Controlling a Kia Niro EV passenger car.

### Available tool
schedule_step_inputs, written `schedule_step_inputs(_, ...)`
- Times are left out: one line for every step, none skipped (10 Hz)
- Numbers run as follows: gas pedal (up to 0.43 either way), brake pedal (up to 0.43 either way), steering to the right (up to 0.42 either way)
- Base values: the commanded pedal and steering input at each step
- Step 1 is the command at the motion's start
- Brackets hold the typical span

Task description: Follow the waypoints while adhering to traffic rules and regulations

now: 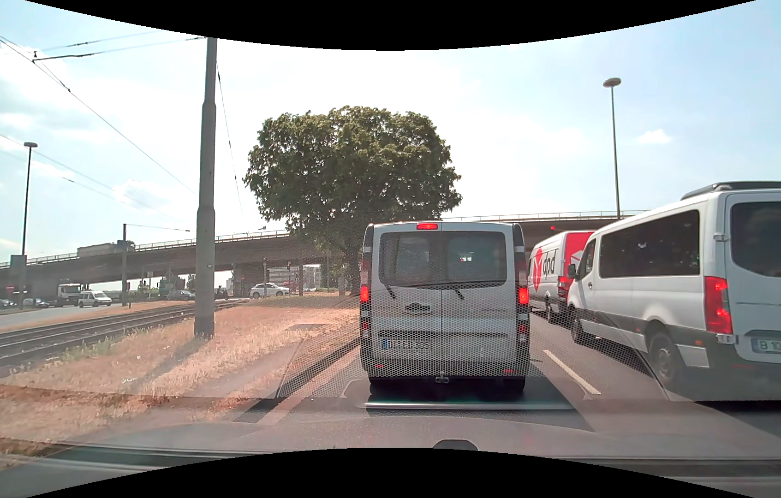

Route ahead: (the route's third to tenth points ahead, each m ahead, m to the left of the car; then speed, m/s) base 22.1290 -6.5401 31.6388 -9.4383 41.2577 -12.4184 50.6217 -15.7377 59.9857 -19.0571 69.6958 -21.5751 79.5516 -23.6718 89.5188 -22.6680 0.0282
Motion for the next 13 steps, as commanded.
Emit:
schedule_step_inputs(0.000,0.305,0.019)
schedule_step_inputs(0.000,0.305,0.019)
schedule_step_inputs(0.000,0.299,0.019)
schedule_step_inputs(0.000,0.305,0.019)
schedule_step_inputs(0.000,0.311,0.019)
schedule_step_inputs(0.000,0.335,0.019)
schedule_step_inputs(0.000,0.390,0.019)
schedule_step_inputs(0.000,0.427,0.019)
schedule_step_inputs(0.000,0.409,0.019)
schedule_step_inputs(0.000,0.384,0.019)
schedule_step_inputs(0.000,0.372,0.019)
schedule_step_inputs(0.000,0.335,0.019)
schedule_step_inputs(0.000,0.329,0.019)
